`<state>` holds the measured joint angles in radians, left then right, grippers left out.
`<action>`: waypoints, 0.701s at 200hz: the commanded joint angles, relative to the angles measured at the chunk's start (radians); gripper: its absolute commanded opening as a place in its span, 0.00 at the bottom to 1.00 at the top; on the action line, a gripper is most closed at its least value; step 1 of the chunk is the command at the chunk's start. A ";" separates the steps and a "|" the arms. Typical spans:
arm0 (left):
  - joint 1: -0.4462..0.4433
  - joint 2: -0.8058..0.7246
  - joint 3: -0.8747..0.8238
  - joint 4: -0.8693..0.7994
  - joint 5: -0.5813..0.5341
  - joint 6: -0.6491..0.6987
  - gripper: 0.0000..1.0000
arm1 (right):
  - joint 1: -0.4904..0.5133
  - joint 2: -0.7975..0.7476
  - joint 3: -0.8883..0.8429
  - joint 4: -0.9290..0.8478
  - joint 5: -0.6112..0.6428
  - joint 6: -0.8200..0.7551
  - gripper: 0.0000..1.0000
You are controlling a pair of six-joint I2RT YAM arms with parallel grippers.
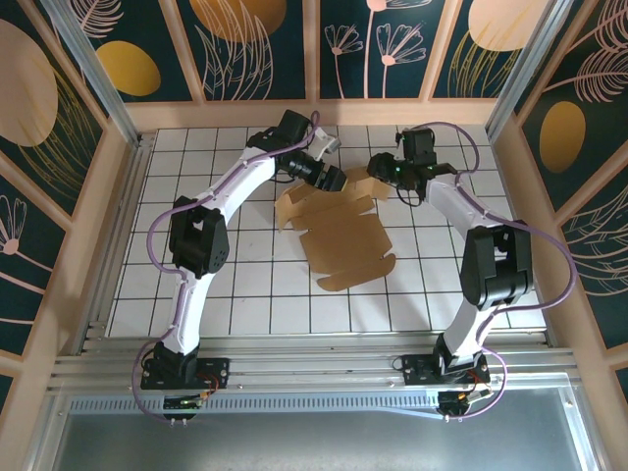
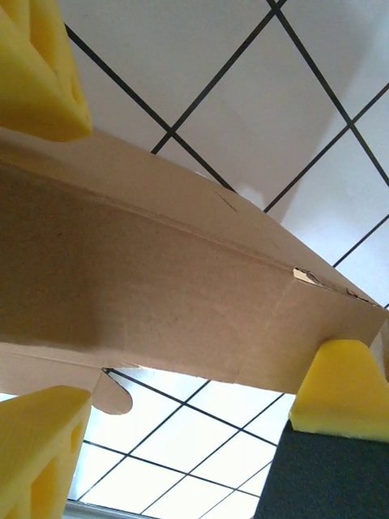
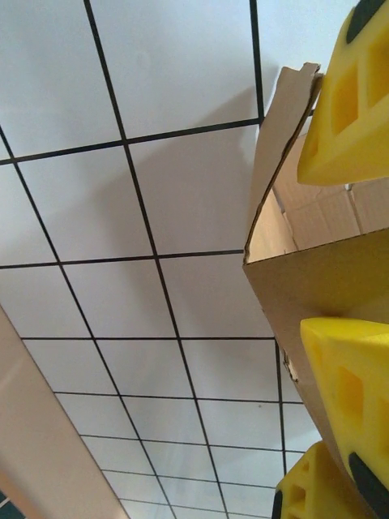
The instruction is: Fold the paper box
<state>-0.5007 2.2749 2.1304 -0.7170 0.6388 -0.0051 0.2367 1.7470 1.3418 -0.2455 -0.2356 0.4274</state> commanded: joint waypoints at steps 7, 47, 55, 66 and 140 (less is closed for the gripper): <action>0.008 -0.028 0.020 -0.035 0.012 0.001 0.79 | 0.012 0.002 0.047 -0.057 0.042 -0.012 0.47; 0.011 -0.021 0.017 -0.038 0.005 0.003 0.79 | 0.016 -0.058 0.124 -0.140 0.103 -0.062 0.52; 0.011 -0.020 0.021 -0.037 0.005 -0.001 0.79 | 0.022 -0.067 0.136 -0.148 0.108 -0.068 0.52; 0.011 -0.020 0.023 -0.035 0.006 -0.002 0.78 | 0.031 -0.071 0.143 -0.156 0.099 -0.071 0.51; 0.012 -0.024 -0.001 -0.024 0.005 -0.005 0.70 | 0.068 0.059 0.238 -0.241 0.035 -0.086 0.48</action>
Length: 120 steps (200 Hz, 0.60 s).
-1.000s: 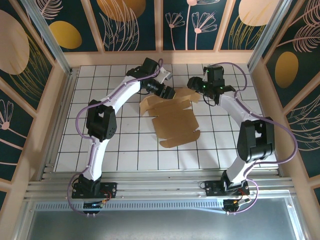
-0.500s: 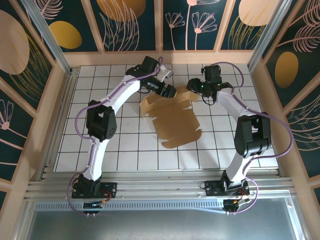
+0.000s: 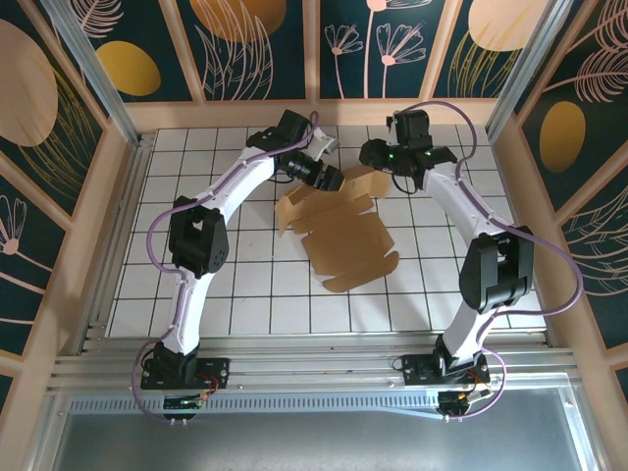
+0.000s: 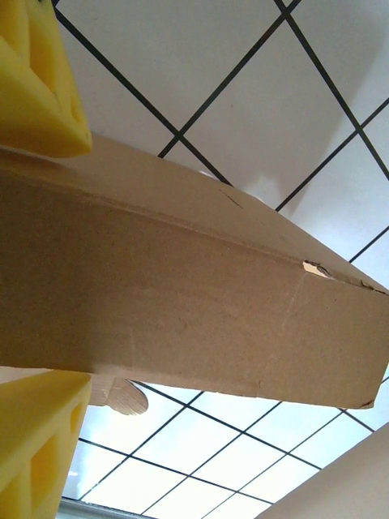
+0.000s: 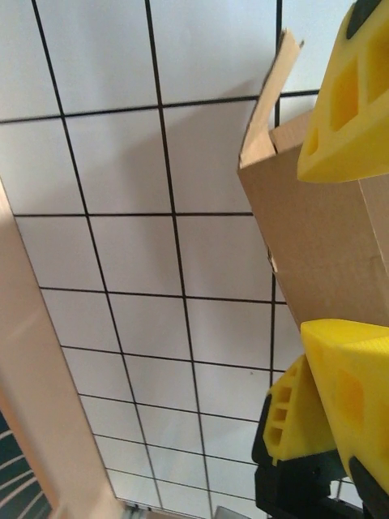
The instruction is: Fold the paper box
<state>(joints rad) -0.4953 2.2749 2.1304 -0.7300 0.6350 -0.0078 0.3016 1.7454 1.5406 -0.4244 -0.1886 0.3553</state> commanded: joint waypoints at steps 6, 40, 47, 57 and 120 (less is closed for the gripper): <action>0.006 -0.023 0.000 -0.011 0.010 -0.003 0.70 | 0.003 0.071 0.046 -0.071 0.001 -0.016 0.48; 0.006 -0.029 -0.007 -0.010 0.024 0.010 0.67 | 0.002 0.110 0.050 -0.076 0.004 -0.024 0.49; 0.006 -0.030 -0.011 -0.009 0.026 0.012 0.67 | 0.002 0.116 0.048 -0.072 -0.010 -0.020 0.49; 0.006 -0.031 -0.015 -0.008 0.026 0.015 0.66 | 0.002 0.121 0.043 -0.061 -0.039 -0.011 0.49; 0.006 -0.023 -0.042 -0.001 -0.054 0.020 0.67 | 0.002 0.114 -0.019 0.023 -0.123 0.050 0.47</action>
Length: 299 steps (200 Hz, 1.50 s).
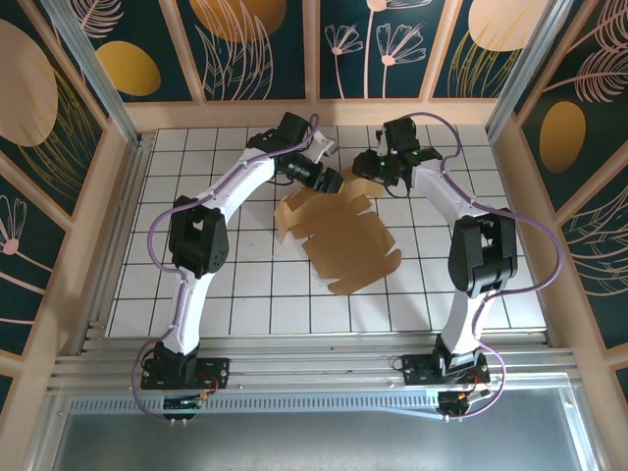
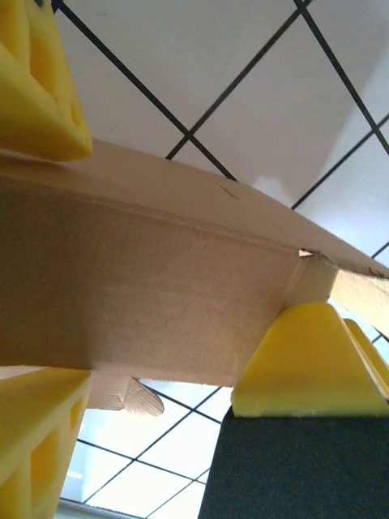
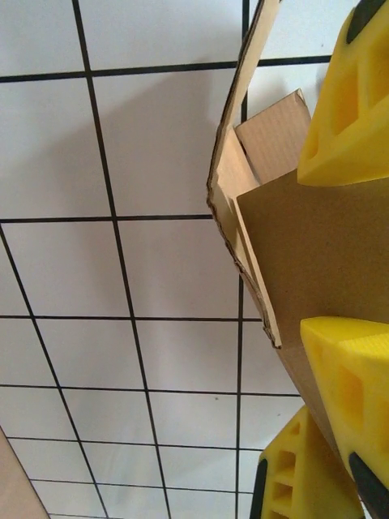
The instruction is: Fold the paper box
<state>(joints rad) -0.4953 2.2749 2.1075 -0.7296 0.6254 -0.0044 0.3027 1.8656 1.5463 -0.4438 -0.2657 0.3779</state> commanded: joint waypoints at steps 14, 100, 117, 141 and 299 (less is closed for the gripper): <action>0.006 -0.034 -0.030 0.015 -0.034 0.018 0.67 | 0.000 -0.011 -0.029 0.052 -0.057 0.030 0.47; 0.007 -0.051 -0.065 0.067 0.044 -0.003 0.67 | -0.014 -0.027 -0.112 0.151 -0.217 0.125 0.50; 0.006 -0.058 -0.072 0.080 0.057 -0.009 0.66 | -0.018 -0.032 -0.120 0.172 -0.274 0.143 0.52; 0.006 -0.058 -0.071 0.092 0.063 -0.020 0.66 | -0.023 -0.038 -0.134 0.207 -0.346 0.162 0.55; 0.008 -0.325 -0.271 0.047 -0.369 0.125 0.99 | -0.048 -0.051 -0.122 0.179 -0.324 0.093 0.48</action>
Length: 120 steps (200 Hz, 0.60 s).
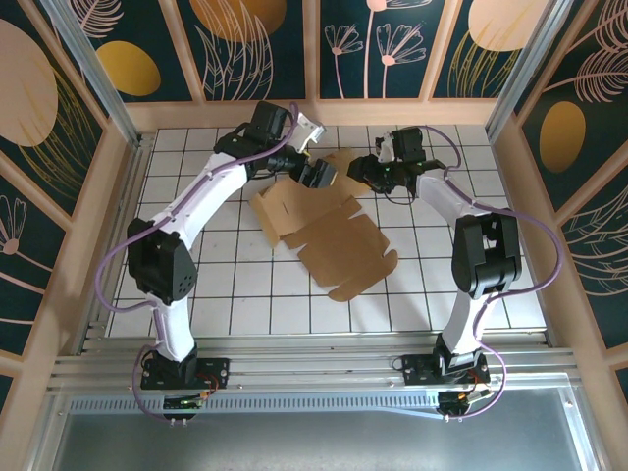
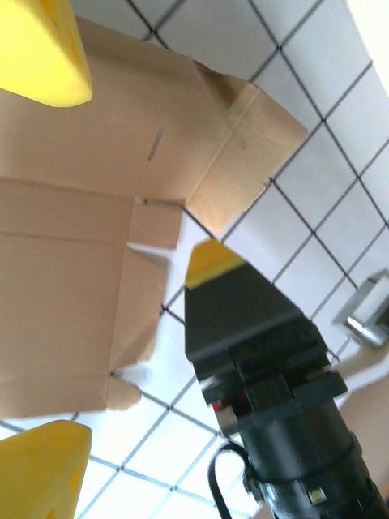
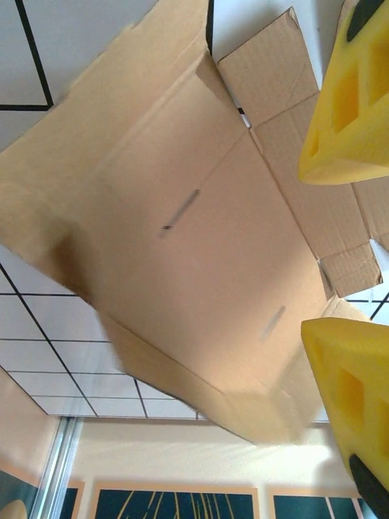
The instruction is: Fold the paper box
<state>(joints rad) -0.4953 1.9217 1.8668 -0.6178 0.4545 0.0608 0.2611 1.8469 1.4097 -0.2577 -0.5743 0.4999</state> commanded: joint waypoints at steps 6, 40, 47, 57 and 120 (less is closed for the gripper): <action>0.008 0.041 -0.027 -0.071 -0.247 0.059 0.99 | -0.005 -0.031 0.018 -0.010 -0.015 -0.030 0.48; 0.018 0.012 -0.048 0.008 -0.300 -0.010 0.99 | 0.027 -0.038 0.039 -0.073 0.134 -0.085 0.49; 0.021 -0.007 -0.064 0.037 -0.314 -0.026 0.99 | 0.040 -0.040 0.045 -0.084 0.180 -0.104 0.50; 0.029 -0.027 -0.085 0.067 -0.372 -0.044 0.99 | 0.054 -0.040 0.051 -0.092 0.213 -0.111 0.51; 0.172 0.266 0.129 -0.129 -0.309 0.055 0.97 | 0.095 -0.132 -0.024 -0.074 0.223 -0.089 0.57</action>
<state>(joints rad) -0.3634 2.0537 1.8957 -0.6312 0.0788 0.0666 0.3443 1.8011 1.4075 -0.3229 -0.3775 0.4255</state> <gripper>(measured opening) 0.973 0.546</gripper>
